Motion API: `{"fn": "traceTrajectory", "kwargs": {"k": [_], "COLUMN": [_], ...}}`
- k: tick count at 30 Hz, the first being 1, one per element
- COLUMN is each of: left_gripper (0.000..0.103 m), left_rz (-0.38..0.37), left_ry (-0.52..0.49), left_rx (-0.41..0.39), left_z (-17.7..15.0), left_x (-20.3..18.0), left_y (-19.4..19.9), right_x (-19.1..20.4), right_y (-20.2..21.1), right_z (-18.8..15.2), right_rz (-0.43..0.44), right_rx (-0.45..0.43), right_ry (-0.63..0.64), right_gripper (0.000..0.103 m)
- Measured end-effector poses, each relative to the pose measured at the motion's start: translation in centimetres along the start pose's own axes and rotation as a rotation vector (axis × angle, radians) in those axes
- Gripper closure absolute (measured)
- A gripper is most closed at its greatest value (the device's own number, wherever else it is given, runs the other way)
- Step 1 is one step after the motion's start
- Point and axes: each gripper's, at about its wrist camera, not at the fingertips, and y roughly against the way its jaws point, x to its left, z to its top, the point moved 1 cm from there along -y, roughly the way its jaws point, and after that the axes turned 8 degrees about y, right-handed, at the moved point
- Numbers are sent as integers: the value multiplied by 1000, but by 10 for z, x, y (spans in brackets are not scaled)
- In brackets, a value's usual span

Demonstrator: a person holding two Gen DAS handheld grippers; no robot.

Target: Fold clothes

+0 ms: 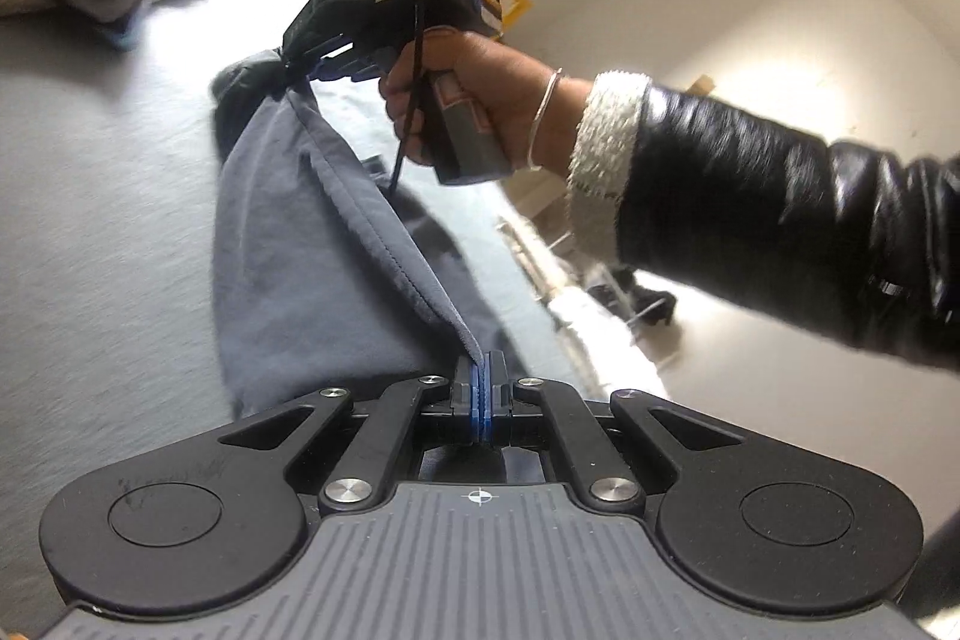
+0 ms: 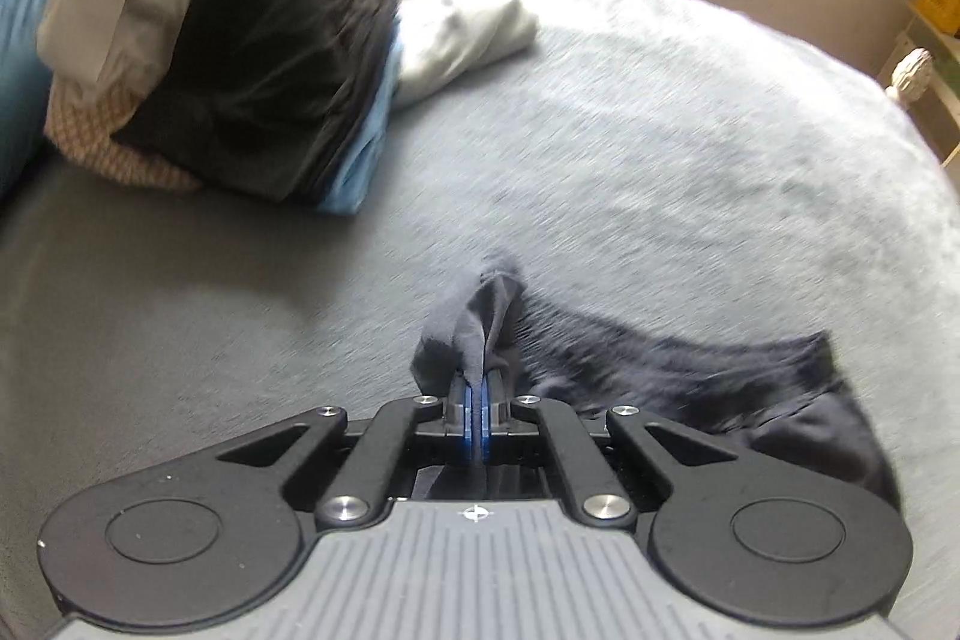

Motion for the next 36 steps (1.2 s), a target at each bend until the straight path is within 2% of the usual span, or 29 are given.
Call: {"fn": "traceTrajectory", "kwargs": {"k": [9,20,27,33,36], "left_gripper": [103,103,103,103,103], "left_rz": [-57,-81,-85,-56,-36], "left_ry": [-44,-26,-19,-7,16], "left_rx": [55,147,209,268,287], "left_z": [14,23,21,15,16], "left_x": [-57,-101,-109,-103,-95], "left_y": [-76,-184,-238,-259,-261], "right_x": [-90,-205,-258,-290,-301], "right_y": [23,15,0,-18,-27], "right_z": [-12,-54,-78,-101,-117], "right_rz": [-5,27,33,62,87], "right_rx": [-49,-50,-15,30,62], "right_ry": [-31,-118,-127,-173,-241], "right_gripper": [101,101,101,100,88]}}
